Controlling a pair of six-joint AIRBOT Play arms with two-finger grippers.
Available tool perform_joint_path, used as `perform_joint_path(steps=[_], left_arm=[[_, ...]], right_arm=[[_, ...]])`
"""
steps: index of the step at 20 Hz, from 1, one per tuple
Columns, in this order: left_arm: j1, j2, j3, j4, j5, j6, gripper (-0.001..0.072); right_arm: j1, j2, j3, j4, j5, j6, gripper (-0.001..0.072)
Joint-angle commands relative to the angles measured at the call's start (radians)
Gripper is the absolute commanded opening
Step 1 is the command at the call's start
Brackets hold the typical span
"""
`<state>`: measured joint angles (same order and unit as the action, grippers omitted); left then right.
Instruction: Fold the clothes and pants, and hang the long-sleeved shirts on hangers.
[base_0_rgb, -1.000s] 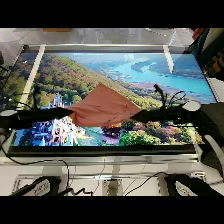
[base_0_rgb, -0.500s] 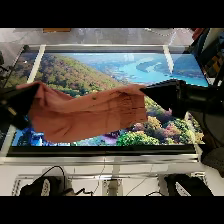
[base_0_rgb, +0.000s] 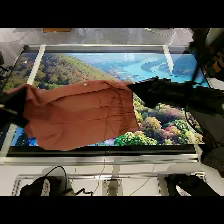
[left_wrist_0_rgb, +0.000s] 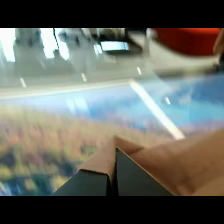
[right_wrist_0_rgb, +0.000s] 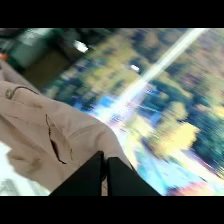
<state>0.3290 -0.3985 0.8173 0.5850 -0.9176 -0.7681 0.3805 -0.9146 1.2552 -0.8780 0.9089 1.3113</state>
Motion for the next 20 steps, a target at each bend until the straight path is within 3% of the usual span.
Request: perform_joint_path(steps=[1,6,9,12,14,16,18,20], left_arm=[[-0.026,-0.234,-0.111,0.029,-0.109,-0.029,0.0008],[-0.299,-0.66,-0.173,0.043,0.049,-0.01,0.0008],[-0.386,-0.751,-0.132,0.045,0.087,-0.036,0.0008],[-0.385,-0.721,-0.097,0.13,0.005,-0.183,0.0007],[-0.386,-0.671,-0.08,0.269,-0.138,-0.38,0.0007],[-0.391,-0.626,-0.082,0.35,-0.294,-0.522,0.0008],[-0.419,-0.606,-0.083,0.373,-0.391,-0.583,0.0008],[-0.466,-0.607,-0.088,0.373,-0.404,-0.621,0.0009]], right_arm=[[0.016,-0.173,-0.026,-0.282,-0.038,0.164,0.002],[-0.002,-0.529,-0.055,-0.278,-0.098,0.175,0.0021],[-0.064,-0.579,-0.026,-0.278,-0.074,0.192,0.0021],[-0.165,-0.562,0.031,-0.279,0.088,0.187,0.002],[-0.215,-0.561,0.064,-0.277,0.248,0.154,0.002],[-0.224,-0.563,0.068,-0.278,0.393,0.075,0.002],[-0.216,-0.565,0.061,-0.285,0.519,0.012,0.0021],[-0.208,-0.565,0.061,-0.286,0.586,-0.007,0.0021]])
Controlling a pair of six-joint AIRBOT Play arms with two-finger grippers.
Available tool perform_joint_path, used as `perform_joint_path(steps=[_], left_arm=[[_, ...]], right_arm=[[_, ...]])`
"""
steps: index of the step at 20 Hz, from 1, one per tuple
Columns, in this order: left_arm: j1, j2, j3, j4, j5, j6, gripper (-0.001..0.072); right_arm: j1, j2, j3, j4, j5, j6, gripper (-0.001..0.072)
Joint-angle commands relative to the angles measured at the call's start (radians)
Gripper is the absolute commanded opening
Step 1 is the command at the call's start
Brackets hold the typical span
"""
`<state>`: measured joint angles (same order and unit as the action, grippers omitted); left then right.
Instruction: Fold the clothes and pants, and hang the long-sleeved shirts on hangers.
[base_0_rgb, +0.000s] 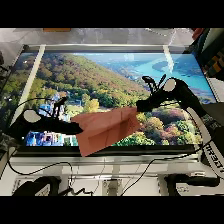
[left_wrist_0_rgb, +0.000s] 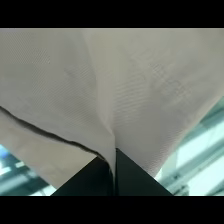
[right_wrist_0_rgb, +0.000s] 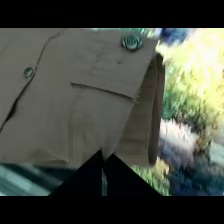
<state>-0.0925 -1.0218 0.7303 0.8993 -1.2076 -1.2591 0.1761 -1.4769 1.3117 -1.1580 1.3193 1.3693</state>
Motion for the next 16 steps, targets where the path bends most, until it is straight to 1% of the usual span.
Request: perform_joint_path(steps=[1,3,5,8,9,10,11,12,13,14,15,16], left_arm=[[-0.077,0.016,-0.005,0.058,-0.114,-0.155,0.0009],[-0.142,0.016,-0.021,0.058,-0.113,-0.159,0.0009],[-0.196,0.016,-0.046,0.059,-0.111,-0.195,0.0009],[-0.233,0.016,-0.085,0.058,-0.087,-0.23,0.001],[-0.233,0.016,-0.093,0.059,-0.083,-0.25,0.0011],[-0.232,0.016,-0.098,0.059,-0.08,-0.253,0.0022],[-0.232,0.016,-0.099,0.058,-0.08,-0.253,0.0024],[-0.232,0.016,-0.099,0.058,-0.08,-0.253,0.0136],[-0.232,0.016,-0.099,0.057,-0.08,-0.254,0.0411],[-0.232,0.016,-0.099,0.052,-0.08,-0.254,0.0647],[-0.232,0.016,-0.099,0.046,-0.082,-0.256,0.0703],[-0.232,0.016,-0.099,0.034,-0.093,-0.256,0.0704]], right_arm=[[-0.001,-0.003,0.004,-0.008,0.175,-0.071,0.0021],[0.002,-0.003,0.004,-0.019,0.143,-0.081,0.0021],[0.002,-0.003,0.004,-0.024,0.113,-0.08,0.0021],[0.002,-0.003,0.004,-0.025,0.131,-0.08,0.0023],[0.002,-0.003,0.004,-0.025,0.136,-0.08,0.0082],[0.002,-0.003,0.004,-0.026,0.136,-0.08,0.0203],[0.002,-0.003,0.004,-0.029,0.136,-0.08,0.0298],[0.002,-0.003,0.004,-0.033,0.14,-0.08,0.0334],[0.002,-0.003,0.004,-0.046,0.155,-0.081,0.0335],[0.002,-0.003,0.004,-0.065,0.164,-0.081,0.0337],[0.001,-0.003,0.004,-0.091,0.156,-0.083,0.0337],[0.001,-0.003,0.004,-0.116,0.117,-0.111,0.0337]])
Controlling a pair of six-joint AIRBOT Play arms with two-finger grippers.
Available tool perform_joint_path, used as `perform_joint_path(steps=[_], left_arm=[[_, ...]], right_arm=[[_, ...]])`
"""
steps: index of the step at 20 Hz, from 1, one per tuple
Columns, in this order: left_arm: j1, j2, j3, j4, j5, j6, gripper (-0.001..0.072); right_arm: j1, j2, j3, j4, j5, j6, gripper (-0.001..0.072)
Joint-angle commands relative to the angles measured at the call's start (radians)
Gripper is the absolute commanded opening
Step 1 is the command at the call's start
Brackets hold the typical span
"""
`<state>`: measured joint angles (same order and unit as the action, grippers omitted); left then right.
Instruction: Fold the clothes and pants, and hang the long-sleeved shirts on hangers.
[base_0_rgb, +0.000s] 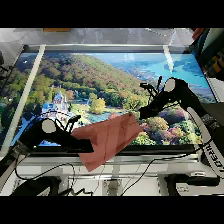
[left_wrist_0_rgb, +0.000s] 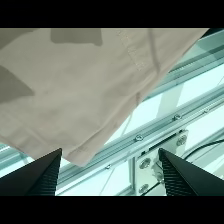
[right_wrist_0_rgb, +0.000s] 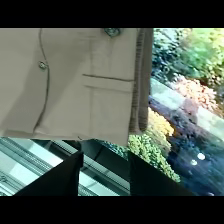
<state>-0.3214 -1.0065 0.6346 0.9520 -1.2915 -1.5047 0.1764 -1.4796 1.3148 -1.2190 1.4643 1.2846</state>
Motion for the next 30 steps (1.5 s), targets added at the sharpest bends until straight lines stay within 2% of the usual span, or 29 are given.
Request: perform_joint_path(steps=[1,2,4,6,9,12,13,15,16,17,19,21,23,25,30], left_arm=[[-0.003,0.001,-0.003,-0.03,-0.022,-0.011,0.0703],[-0.003,0.001,-0.003,-0.036,-0.029,-0.011,0.0702],[-0.003,0.001,-0.003,-0.036,-0.029,-0.011,0.0689],[-0.001,0.001,-0.003,-0.022,-0.027,-0.011,0.0689],[-0.001,0.001,-0.003,0.006,-0.026,-0.011,0.0689],[-0.001,0.001,-0.003,0.006,-0.009,-0.011,0.0689],[-0.001,0.001,-0.003,0.006,-0.006,-0.011,0.0689],[-0.001,0.001,-0.003,0.006,-0.003,-0.011,0.0689],[-0.001,0.001,-0.003,0.006,-0.003,-0.011,0.0689],[-0.001,0.001,-0.003,0.006,-0.003,-0.011,0.0689],[-0.001,0.001,-0.003,0.006,-0.003,-0.011,0.0689],[-0.001,0.001,-0.003,0.006,-0.003,-0.011,0.0689],[-0.001,0.001,-0.003,0.006,-0.003,-0.011,0.0689],[-0.001,0.001,-0.003,0.006,-0.003,-0.011,0.0689],[-0.001,0.001,-0.003,0.006,-0.003,-0.011,0.0689]], right_arm=[[0.001,-0.001,0.001,-0.08,-0.108,-0.07,0.0331],[-0.003,0.0,0.001,-0.1,-0.187,-0.07,0.0316],[-0.016,0.0,0.001,-0.119,-0.327,-0.065,0.0033],[-0.043,-0.001,0.001,-0.188,-0.478,-0.063,0.0021],[-0.124,-0.022,0.001,-0.191,-0.537,-0.062,0.002],[-0.241,-0.107,0.001,-0.07,-0.358,-0.095,0.0019],[-0.278,-0.144,0.001,0.039,-0.281,-0.135,0.0019],[-0.34,-0.222,0.001,0.397,-0.077,-0.346,0.0021],[-0.352,-0.255,0.001,0.542,-0.005,-0.398,0.0137],[-0.351,-0.275,0.001,0.604,0.001,-0.396,0.0408],[-0.32,-0.285,-0.005,0.565,-0.043,-0.396,0.0462],[-0.266,-0.285,-0.018,0.474,-0.072,-0.38,0.0556],[-0.2,-0.286,-0.026,0.351,-0.081,-0.376,0.0556],[-0.144,-0.292,-0.026,0.253,-0.119,-0.315,0.0555],[-0.082,-0.342,-0.026,0.286,-0.117,-0.272,0.0554]])
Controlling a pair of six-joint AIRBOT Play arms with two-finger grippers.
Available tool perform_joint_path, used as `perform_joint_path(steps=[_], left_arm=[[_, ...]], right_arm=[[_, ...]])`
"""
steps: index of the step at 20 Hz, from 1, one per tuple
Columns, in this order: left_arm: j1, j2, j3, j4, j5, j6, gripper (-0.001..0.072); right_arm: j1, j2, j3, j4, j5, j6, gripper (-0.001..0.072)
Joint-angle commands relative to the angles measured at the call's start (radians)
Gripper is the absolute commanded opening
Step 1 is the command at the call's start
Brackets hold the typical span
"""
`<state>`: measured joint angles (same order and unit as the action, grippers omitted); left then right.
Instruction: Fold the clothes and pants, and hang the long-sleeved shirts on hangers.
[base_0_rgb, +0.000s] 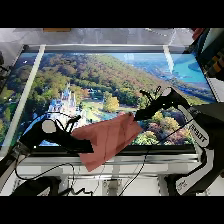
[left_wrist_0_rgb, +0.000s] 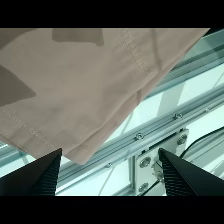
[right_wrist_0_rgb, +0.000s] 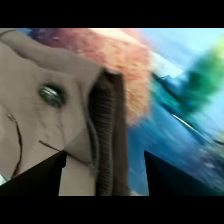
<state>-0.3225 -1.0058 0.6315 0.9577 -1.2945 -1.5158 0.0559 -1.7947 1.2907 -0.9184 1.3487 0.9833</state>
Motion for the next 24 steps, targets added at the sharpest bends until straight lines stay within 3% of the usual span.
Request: perform_joint_path(steps=[1,5,8,9,10,11,18,24], left_arm=[[0.0,0.0,0.0,0.0,0.0,0.0,0.0689],[0.0,0.0,0.0,0.0,0.015,0.0,0.0689],[0.001,0.0,0.0,0.001,0.026,0.0,0.0689],[0.002,0.0,0.0,0.002,0.028,0.0,0.0689],[0.003,0.0,0.0,0.016,0.034,0.0,0.0689],[0.003,0.0,0.001,0.041,0.039,0.0,0.0689],[0.003,0.001,0.112,0.206,0.057,0.005,0.0689],[0.002,0.005,0.354,0.472,0.056,0.005,0.0688]], right_arm=[[0.046,-0.042,-0.002,0.01,0.016,0.03,0.0553],[0.082,-0.093,-0.002,0.116,0.119,-0.009,0.0533],[0.118,-0.097,0.002,0.099,0.13,-0.059,0.0531],[0.126,-0.095,0.002,0.103,0.13,-0.061,0.0404],[0.132,-0.095,0.006,0.103,0.132,-0.061,0.015],[0.132,-0.094,0.014,0.102,0.135,-0.061,0.0031],[0.13,-0.024,0.162,0.05,0.154,-0.033,0.0021],[0.065,0.113,0.369,-0.114,0.112,0.132,0.0021]])
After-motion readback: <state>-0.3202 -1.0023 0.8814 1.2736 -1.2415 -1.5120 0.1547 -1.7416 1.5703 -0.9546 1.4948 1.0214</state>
